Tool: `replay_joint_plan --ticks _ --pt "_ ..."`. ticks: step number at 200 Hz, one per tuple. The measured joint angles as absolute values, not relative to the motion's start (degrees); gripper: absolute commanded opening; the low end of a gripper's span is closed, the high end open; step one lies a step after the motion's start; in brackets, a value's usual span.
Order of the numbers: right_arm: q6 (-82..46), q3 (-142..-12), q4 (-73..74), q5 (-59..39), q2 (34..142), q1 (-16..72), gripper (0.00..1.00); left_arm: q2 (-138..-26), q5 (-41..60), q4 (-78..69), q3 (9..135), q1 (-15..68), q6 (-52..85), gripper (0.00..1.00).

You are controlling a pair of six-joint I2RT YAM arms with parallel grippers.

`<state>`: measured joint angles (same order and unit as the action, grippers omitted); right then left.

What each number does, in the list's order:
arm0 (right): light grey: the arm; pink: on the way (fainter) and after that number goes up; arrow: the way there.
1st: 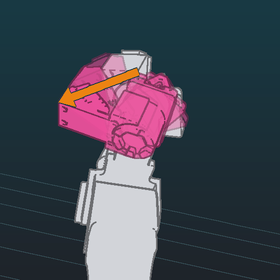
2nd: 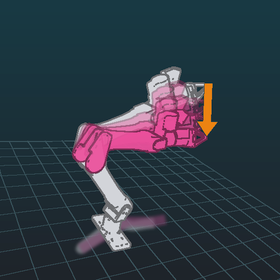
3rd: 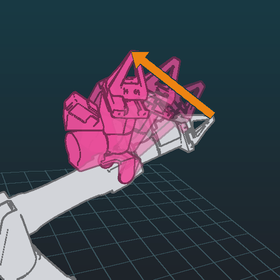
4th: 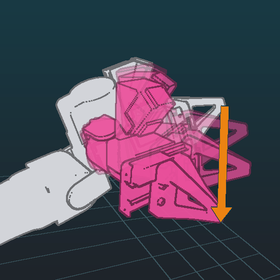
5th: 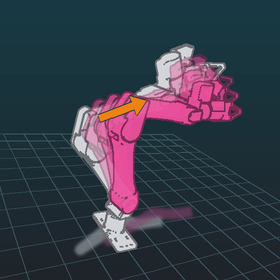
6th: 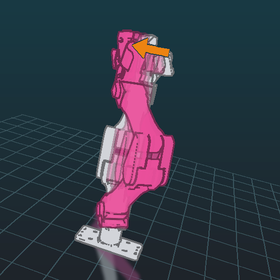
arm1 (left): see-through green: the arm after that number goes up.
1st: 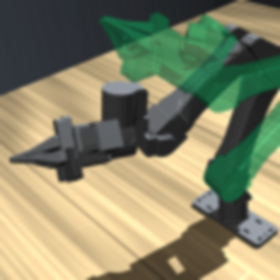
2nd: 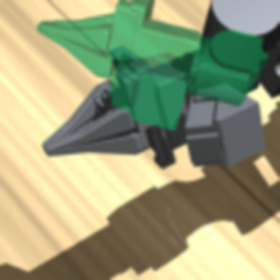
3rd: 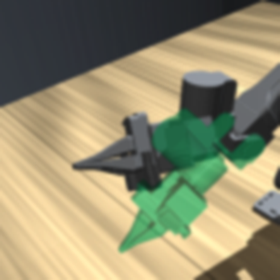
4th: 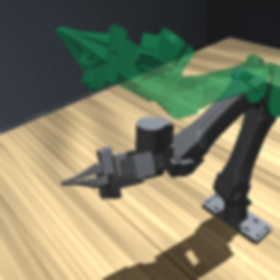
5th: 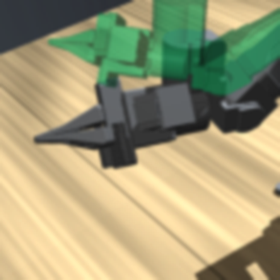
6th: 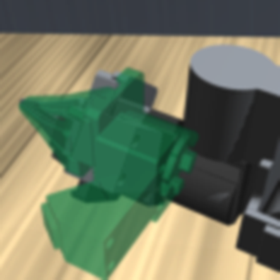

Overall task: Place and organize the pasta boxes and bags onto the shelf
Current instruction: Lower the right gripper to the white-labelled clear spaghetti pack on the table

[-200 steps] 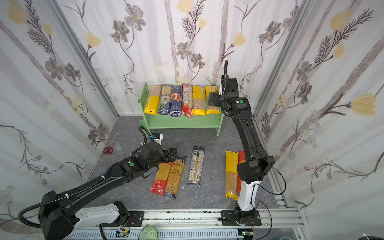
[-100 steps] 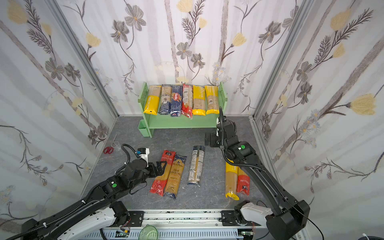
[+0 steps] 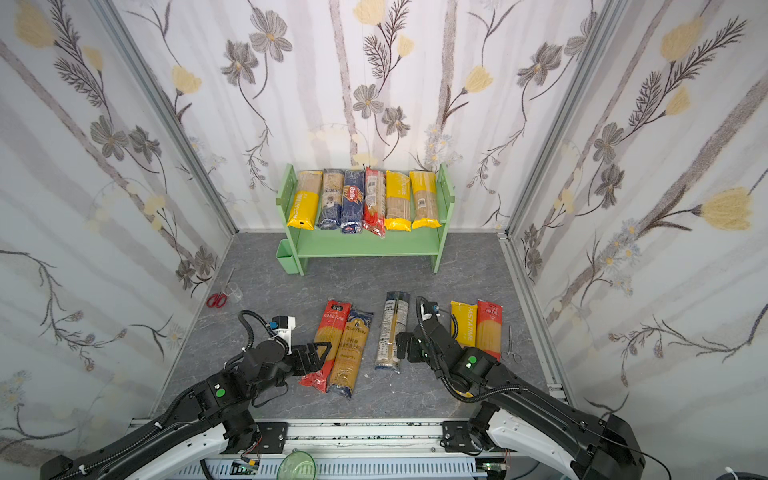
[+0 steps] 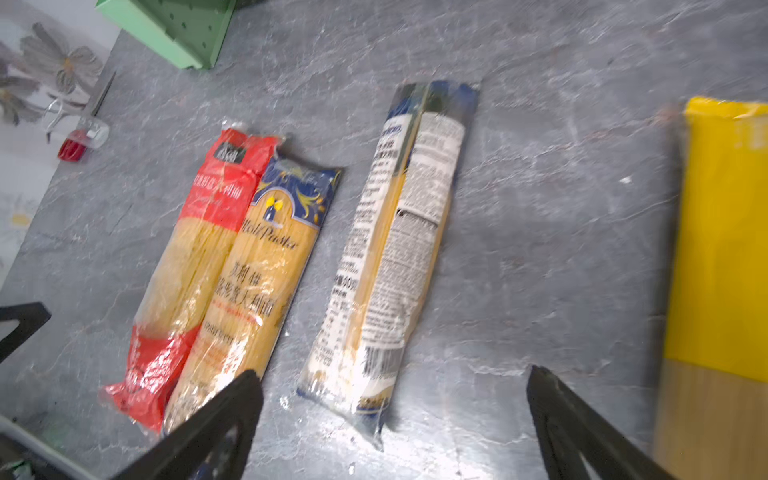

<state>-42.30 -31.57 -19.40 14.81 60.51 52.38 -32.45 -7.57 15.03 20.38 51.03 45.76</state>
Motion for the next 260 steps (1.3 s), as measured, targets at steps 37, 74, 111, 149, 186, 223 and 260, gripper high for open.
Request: replay_joint_plan --ticks 37,74,111,149,186,223,260 --pt "-48.1 -27.9 -14.4 20.1 66.0 60.5 1.00 -33.3 -9.1 15.1 20.1 54.0 47.0 1.00" --pt "-53.0 -26.5 -9.9 25.8 73.0 64.4 1.00 -35.4 -11.0 15.2 20.7 55.5 47.1 1.00" --pt "-56.3 -26.7 -4.4 29.4 81.0 65.8 1.00 -36.0 -12.5 15.2 21.1 55.8 47.1 1.00" --pt "-58.1 -27.6 1.7 31.6 90.3 66.6 1.00 -35.9 -12.9 15.2 21.1 55.8 47.1 1.00" --pt "-58.1 -30.6 5.8 35.6 97.7 67.3 1.00 -35.9 -13.5 15.2 21.1 55.8 47.7 1.00" --pt "-57.8 -32.7 7.2 38.8 101.7 67.5 1.00 -37.0 -14.2 15.2 21.8 55.9 48.0 1.00" --pt "-58.0 -35.3 5.0 40.2 104.2 67.8 1.00 -37.7 -15.0 15.2 22.0 55.9 48.2 1.00"
